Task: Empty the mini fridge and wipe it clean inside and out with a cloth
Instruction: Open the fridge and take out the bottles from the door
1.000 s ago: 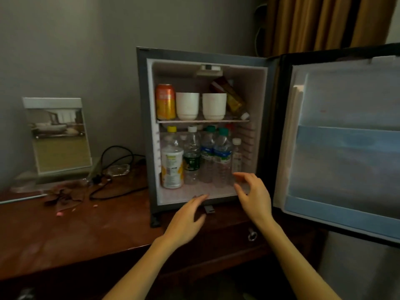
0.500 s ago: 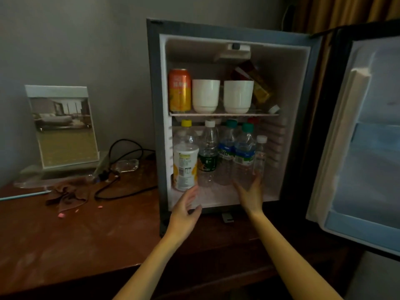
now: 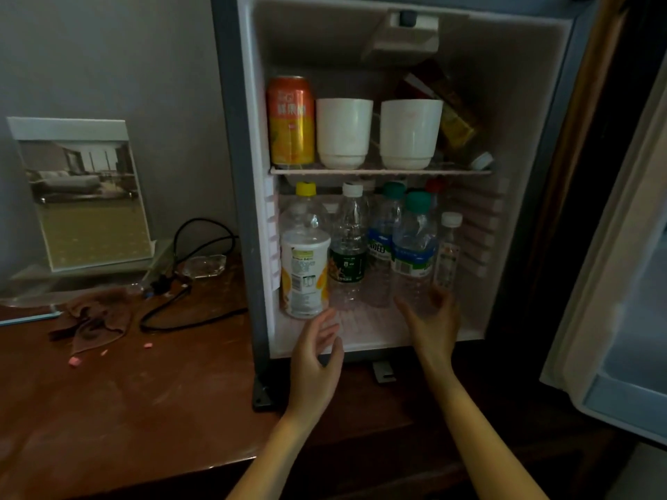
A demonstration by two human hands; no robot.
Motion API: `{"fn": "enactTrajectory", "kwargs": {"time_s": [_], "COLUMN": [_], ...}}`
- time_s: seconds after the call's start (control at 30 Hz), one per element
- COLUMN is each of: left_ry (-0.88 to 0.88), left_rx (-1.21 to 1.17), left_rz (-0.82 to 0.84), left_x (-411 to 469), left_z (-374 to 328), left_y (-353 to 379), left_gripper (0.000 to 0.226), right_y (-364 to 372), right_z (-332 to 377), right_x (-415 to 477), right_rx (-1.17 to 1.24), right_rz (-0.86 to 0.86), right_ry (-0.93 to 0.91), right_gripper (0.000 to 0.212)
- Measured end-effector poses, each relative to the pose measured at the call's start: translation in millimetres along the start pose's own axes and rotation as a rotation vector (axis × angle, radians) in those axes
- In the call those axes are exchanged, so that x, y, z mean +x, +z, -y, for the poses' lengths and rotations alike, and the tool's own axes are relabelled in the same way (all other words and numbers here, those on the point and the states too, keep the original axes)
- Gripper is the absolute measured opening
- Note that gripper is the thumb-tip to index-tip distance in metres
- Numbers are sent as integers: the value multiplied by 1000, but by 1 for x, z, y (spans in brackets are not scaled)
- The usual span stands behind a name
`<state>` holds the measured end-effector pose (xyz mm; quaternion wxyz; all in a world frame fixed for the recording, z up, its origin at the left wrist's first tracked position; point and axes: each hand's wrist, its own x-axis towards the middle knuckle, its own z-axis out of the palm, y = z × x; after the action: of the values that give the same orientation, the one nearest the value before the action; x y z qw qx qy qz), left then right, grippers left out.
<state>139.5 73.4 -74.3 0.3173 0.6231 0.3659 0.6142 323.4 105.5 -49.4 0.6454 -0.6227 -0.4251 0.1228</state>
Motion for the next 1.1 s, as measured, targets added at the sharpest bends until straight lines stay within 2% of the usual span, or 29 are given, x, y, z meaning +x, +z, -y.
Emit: {"fn": "enactTrajectory", "kwargs": {"time_s": [0.1, 0.3, 0.4, 0.5, 0.63, 0.73, 0.8, 0.9, 1.0, 1.1], "left_ry": [5, -3, -43, -99, -121, -149, -191, -204, -213, -213], "left_rx": [-2, -36, -95, -205, -265, -327, -368, -364, -391, -372], "left_rz": [-46, -36, -35, -47, -16, -18, -30, -8, 5, 13], "left_x": [1, -1, 0, 0, 0, 1, 2, 4, 4, 3], "left_z": [-1, -4, -8, -10, -11, -12, -13, -12, -12, -14], "left_y": [-1, -1, -2, -6, -9, -10, -12, -11, -10, -11], "left_gripper": [36, 38, 41, 59, 68, 83, 72, 40, 43, 45], "right_y": [1, -5, -12, -14, -14, -14, -13, -14, -17, -22], "right_z": [9, 24, 33, 38, 37, 33, 29, 26, 19, 14], "right_x": [-5, -19, -36, -55, -72, -80, -84, -85, -73, -47], "right_rx": [70, 176, 270, 311, 357, 332, 298, 252, 206, 174], "right_rz": [31, 87, 219, 391, 605, 738, 779, 732, 561, 232], "right_ry": [-3, -44, -39, -1, 5, 5, -12, -47, -88, -48], "right_gripper": [74, 67, 56, 57, 46, 45, 44, 34, 21, 22]}}
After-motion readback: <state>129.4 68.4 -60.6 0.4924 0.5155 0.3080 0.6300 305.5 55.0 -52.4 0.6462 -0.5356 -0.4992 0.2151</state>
